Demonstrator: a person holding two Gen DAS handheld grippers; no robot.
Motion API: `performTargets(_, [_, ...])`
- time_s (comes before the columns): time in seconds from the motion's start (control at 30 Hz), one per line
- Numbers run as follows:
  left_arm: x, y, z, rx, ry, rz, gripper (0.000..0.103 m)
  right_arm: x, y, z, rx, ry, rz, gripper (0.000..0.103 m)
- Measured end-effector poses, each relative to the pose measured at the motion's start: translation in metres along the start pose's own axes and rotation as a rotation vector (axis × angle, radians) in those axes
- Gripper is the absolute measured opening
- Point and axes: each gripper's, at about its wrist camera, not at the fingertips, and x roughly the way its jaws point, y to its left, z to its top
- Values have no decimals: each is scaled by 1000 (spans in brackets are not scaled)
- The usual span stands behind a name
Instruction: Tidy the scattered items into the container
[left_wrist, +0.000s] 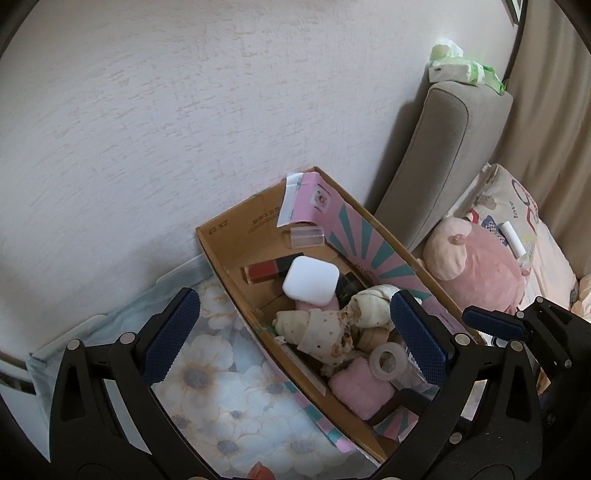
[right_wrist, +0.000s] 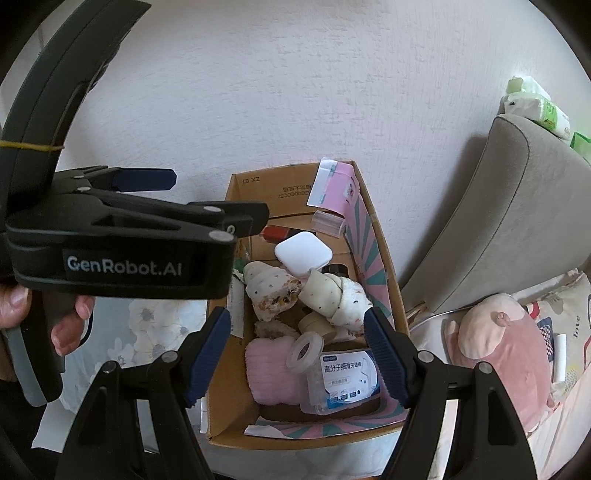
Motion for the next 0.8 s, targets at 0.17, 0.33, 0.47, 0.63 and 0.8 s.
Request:
performTargets(0.17, [-7,2,-3,-3,-15,5,103,-3,3,-1,-1,-6,-4,70])
performTargets(0.33, [-14,7,-11,-22,-26,6,103,-7,6,0,-5,-12,-9,70])
performTargets(0.47, [-23,12,-18,-32,-35,14,103,-9,11,-1,-11,-14,-9,70])
performTargets(0.63, [-49,30,-31,-93,-38,83,103,-16,23,0,-30,-15,-6,70])
performTargets(0.8, [-91,61,-50,-200,-73,111,103,-27,44,6,-61,-8,4,70])
